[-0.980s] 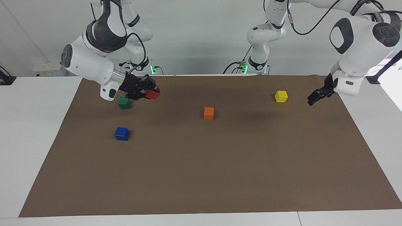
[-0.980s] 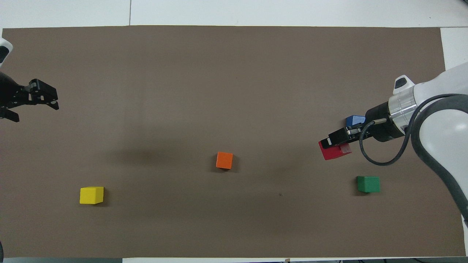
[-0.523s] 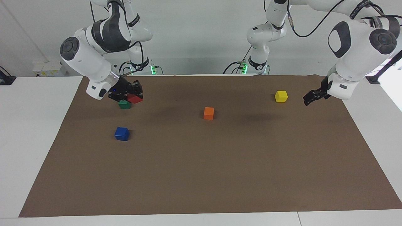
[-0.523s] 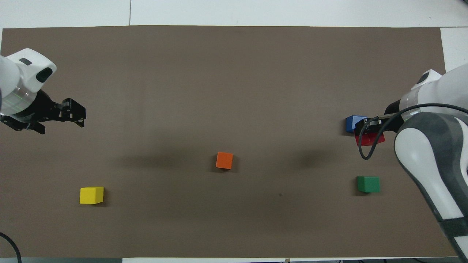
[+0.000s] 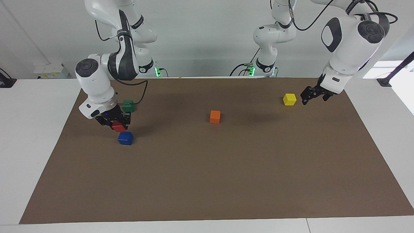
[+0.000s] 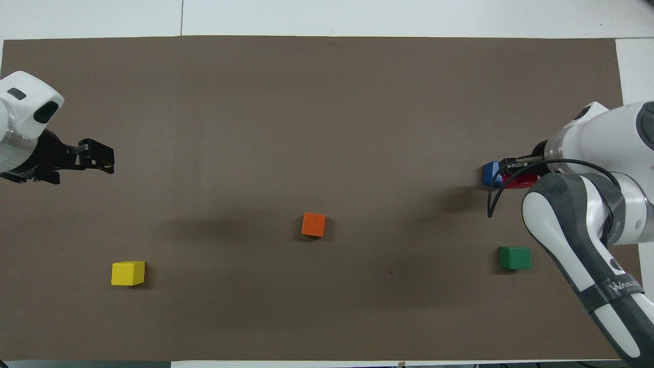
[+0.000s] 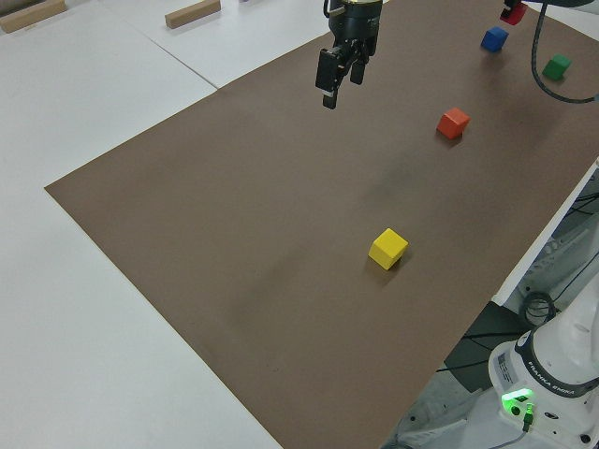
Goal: Transfer red block to right arm and stack on blue block
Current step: 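Lower the red cube onto the blue cube and open the right gripper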
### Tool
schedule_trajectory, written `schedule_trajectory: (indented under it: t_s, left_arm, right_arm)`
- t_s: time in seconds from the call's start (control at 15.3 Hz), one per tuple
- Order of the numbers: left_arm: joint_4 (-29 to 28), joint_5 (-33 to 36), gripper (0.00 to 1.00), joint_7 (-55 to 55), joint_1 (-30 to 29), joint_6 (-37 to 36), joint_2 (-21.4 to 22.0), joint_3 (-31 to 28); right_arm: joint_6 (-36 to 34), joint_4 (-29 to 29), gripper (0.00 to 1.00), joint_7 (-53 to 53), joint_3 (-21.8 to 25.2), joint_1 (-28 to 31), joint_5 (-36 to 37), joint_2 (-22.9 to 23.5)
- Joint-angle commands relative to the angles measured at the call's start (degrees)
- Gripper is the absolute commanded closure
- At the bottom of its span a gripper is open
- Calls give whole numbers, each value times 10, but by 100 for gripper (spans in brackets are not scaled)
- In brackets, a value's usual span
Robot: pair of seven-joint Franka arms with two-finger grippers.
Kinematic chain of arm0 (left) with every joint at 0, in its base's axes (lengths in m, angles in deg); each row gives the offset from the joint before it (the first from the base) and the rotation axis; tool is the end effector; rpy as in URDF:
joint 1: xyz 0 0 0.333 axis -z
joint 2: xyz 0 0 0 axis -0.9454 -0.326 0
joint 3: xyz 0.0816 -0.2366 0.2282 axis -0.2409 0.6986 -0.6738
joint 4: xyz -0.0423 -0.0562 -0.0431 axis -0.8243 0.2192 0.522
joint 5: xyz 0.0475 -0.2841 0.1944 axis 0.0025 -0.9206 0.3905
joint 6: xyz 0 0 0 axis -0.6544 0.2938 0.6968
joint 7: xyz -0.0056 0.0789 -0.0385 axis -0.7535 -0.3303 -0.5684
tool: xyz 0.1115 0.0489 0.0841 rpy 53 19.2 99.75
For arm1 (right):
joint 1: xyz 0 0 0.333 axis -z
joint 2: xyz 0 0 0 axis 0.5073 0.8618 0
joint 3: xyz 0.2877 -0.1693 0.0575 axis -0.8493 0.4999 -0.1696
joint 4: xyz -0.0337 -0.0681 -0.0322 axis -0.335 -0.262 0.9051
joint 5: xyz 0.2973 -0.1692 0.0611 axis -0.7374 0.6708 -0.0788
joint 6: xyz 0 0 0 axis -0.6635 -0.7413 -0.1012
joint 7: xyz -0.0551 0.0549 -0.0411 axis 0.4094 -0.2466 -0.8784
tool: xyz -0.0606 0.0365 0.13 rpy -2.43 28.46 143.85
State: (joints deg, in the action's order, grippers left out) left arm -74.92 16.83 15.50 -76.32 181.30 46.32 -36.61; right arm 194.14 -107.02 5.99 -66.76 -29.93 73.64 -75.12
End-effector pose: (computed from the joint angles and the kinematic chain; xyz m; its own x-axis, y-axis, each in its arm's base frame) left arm 0.5111 -0.0208 0.5301 0.9941 0.0648 -0.0869 0.0611 -0.9971 -0.0449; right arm 0.5309 -0.0074 0.3934 0.9989 -0.0114 0.0465 -0.0131 -0.9993 0.0356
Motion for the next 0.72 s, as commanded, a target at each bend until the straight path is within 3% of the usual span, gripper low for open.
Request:
schedule_trajectory:
  t_s: [0.0,0.13,0.39,0.52,0.65]
  left_arm:
    - [12,-10,0,-17,10,-12,-4,-10]
    - [12,-10,0,-17,10,-9,-1,-9]
    - [15,-10,0,-17,9,-12,1,-10]
    - [61,-1,0,-33,8,-34,-1,-9]
    - [69,11,0,-70,9,-36,-4,-9]
  right_arm:
    - [18,-6,100,-56,-8,9,31,1]
    - [31,-6,100,-101,-9,3,69,15]
    - [56,-6,100,-110,-8,-1,76,31]
    - [60,-3,100,-112,-9,-1,76,33]
    - [64,-5,100,-117,-10,-1,76,33]
